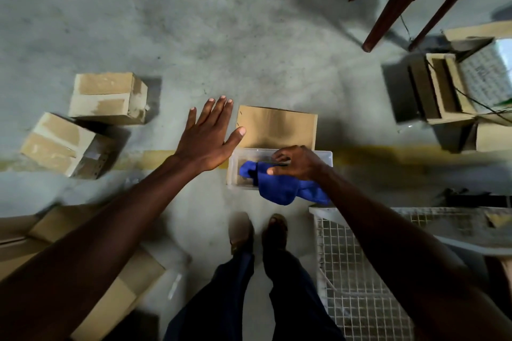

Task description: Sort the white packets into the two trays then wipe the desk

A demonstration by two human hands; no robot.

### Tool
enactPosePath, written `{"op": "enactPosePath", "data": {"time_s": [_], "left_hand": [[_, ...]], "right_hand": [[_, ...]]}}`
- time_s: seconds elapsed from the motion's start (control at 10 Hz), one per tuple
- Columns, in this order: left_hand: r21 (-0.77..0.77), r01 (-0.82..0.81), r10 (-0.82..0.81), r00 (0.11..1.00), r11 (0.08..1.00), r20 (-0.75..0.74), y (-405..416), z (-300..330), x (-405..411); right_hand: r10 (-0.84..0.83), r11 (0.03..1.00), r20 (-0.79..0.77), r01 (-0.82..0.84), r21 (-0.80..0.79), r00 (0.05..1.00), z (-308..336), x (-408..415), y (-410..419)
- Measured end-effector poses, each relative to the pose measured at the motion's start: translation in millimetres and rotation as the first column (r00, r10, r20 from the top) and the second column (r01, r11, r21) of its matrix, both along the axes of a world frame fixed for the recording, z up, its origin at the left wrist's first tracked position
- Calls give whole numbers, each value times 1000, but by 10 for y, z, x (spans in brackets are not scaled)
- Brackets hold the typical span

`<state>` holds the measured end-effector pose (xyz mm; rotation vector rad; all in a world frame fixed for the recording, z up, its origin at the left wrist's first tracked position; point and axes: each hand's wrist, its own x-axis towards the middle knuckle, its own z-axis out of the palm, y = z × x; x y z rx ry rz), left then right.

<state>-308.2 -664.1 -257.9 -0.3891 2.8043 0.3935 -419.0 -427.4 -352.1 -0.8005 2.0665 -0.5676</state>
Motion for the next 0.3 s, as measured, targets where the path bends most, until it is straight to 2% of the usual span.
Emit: {"op": "enactPosePath", "data": {"time_s": [0.2, 0.3], "left_hand": [[2, 26, -26, 999, 1000, 26, 110, -3, 13], [-6, 50, -50, 999, 999, 18, 160, 80, 62]], "right_hand": [[83, 996, -79, -79, 49, 993, -52, 211, 64], [-17, 1000, -111, 18, 9, 994, -4, 274, 81]]}}
